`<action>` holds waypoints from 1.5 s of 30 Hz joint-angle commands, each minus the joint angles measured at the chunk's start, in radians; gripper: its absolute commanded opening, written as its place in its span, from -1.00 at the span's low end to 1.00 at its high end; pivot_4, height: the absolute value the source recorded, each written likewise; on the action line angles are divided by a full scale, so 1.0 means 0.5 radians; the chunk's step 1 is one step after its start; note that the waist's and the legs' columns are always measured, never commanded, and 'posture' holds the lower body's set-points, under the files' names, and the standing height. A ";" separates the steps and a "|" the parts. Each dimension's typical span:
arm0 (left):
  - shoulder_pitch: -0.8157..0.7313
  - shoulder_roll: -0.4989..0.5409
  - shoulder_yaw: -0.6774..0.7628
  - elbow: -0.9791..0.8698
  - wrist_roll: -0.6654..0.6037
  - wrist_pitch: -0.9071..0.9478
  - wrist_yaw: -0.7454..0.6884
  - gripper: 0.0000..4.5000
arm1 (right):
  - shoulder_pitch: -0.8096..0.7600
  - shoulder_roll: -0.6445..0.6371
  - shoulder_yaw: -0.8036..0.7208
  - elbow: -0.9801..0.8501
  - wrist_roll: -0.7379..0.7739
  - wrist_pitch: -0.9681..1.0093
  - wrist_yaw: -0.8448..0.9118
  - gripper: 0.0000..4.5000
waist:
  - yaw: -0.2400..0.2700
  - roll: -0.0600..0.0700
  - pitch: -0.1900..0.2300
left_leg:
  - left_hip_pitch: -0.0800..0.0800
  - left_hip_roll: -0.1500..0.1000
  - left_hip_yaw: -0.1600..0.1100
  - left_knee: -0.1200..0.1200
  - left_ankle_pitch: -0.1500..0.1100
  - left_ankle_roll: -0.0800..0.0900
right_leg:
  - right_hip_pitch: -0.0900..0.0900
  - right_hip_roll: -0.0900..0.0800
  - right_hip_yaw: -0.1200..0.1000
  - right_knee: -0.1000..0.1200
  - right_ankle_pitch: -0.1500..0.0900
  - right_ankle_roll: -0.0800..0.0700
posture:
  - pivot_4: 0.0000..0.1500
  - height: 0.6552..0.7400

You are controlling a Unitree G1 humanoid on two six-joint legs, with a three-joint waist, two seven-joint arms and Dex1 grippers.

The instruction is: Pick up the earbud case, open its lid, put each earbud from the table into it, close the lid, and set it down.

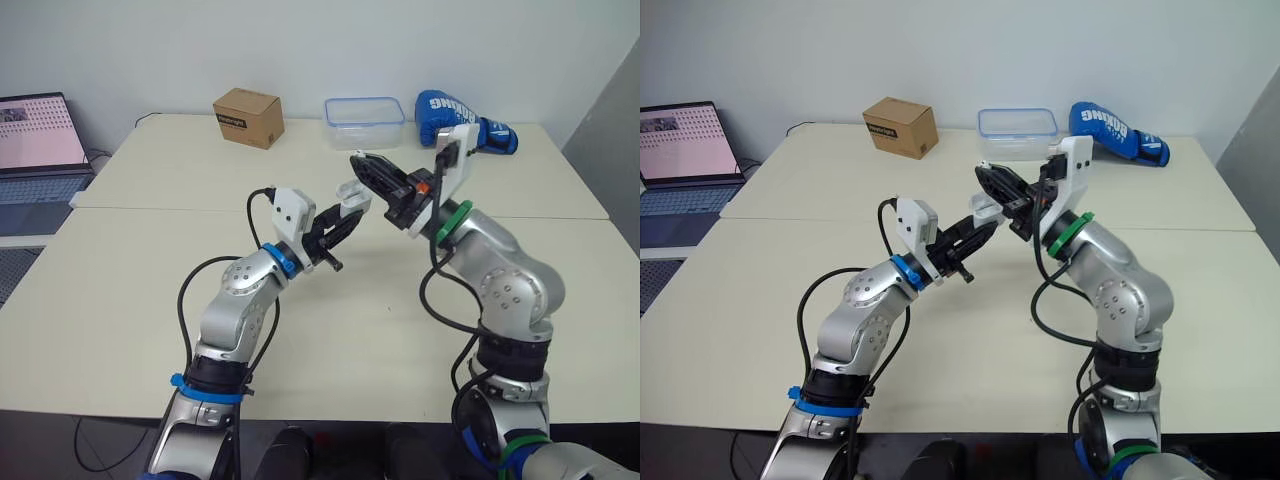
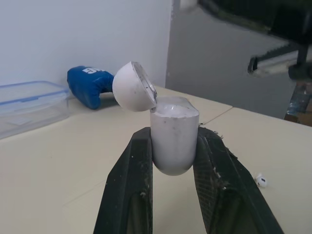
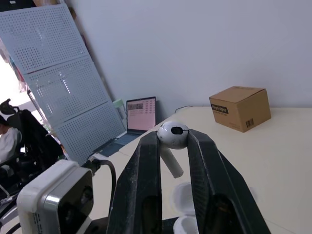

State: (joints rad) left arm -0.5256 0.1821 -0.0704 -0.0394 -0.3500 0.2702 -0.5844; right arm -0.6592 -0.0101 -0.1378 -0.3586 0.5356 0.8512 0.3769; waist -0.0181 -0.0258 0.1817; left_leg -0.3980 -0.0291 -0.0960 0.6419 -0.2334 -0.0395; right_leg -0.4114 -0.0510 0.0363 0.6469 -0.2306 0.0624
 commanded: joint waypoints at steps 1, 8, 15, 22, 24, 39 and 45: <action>-0.065 -0.020 0.034 -0.015 0.013 -0.083 0.023 -0.66 | 0.026 0.016 0.045 -0.048 -0.009 -0.126 -0.070 -0.83 | -0.013 0.000 0.000 | 0.000 0.000 0.000 0.000 0.000 0.000 | 0.000 0.000 0.000 0.000 0.000 0.000 | 1.00 1.00; -0.079 -0.036 0.028 -0.022 0.011 -0.105 0.023 -0.66 | 0.103 -0.022 0.129 -0.027 -0.021 -0.171 -0.142 -0.83 | -0.026 0.000 0.000 | 0.001 0.002 0.000 0.000 0.000 0.000 | 0.000 0.003 0.001 0.001 0.000 0.000 | 1.00 1.00; -0.052 -0.032 0.027 -0.064 -0.003 -0.106 0.011 -0.66 | 0.118 -0.098 0.170 0.014 -0.016 -0.181 -0.146 -0.83 | -0.026 0.000 0.000 | 0.001 0.003 0.000 0.000 0.000 0.000 | 0.000 0.003 0.001 0.000 0.000 0.000 | 1.00 1.00; -0.018 -0.023 0.024 -0.108 -0.014 -0.096 0.000 -0.66 | 0.124 -0.092 0.189 0.047 -0.004 -0.198 -0.166 -0.83 | -0.026 0.000 0.000 | 0.001 0.003 0.000 0.000 0.000 0.000 | 0.000 0.003 0.001 0.000 0.000 0.000 | 1.00 1.00; -0.013 -0.019 0.024 -0.113 -0.015 -0.095 -0.002 -0.66 | 0.128 -0.086 0.194 0.041 0.012 -0.190 -0.167 -0.83 | -0.026 0.000 0.000 | 0.001 0.003 0.000 0.000 0.000 0.000 | 0.000 0.003 0.001 0.000 0.000 0.000 | 1.00 1.00; -0.025 -0.037 -0.012 -0.122 0.016 -0.114 -0.004 -0.66 | 0.147 -0.092 0.252 0.028 0.051 -0.144 -0.179 -0.83 | -0.026 0.000 0.000 | 0.001 0.003 0.000 0.000 0.000 0.000 | 0.000 0.004 0.001 0.000 0.000 0.000 | 1.00 1.00; -0.037 -0.040 -0.008 -0.118 0.018 -0.112 -0.010 -0.66 | 0.143 -0.063 0.222 0.054 0.077 -0.123 -0.239 -0.36 | -0.026 0.000 0.000 | 0.001 0.003 0.000 0.000 0.000 0.000 | 0.000 0.004 0.001 -0.001 0.000 0.000 | 1.00 1.00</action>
State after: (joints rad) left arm -0.5213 0.1716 -0.0735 -0.0366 -0.3282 0.2472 -0.5787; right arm -0.5893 -0.0473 -0.0220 -0.3267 0.5626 0.7754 0.2742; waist -0.0312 -0.0257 0.1818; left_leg -0.3977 -0.0273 -0.0959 0.6417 -0.2334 -0.0393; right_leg -0.4114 -0.0491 0.0370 0.6466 -0.2308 0.0623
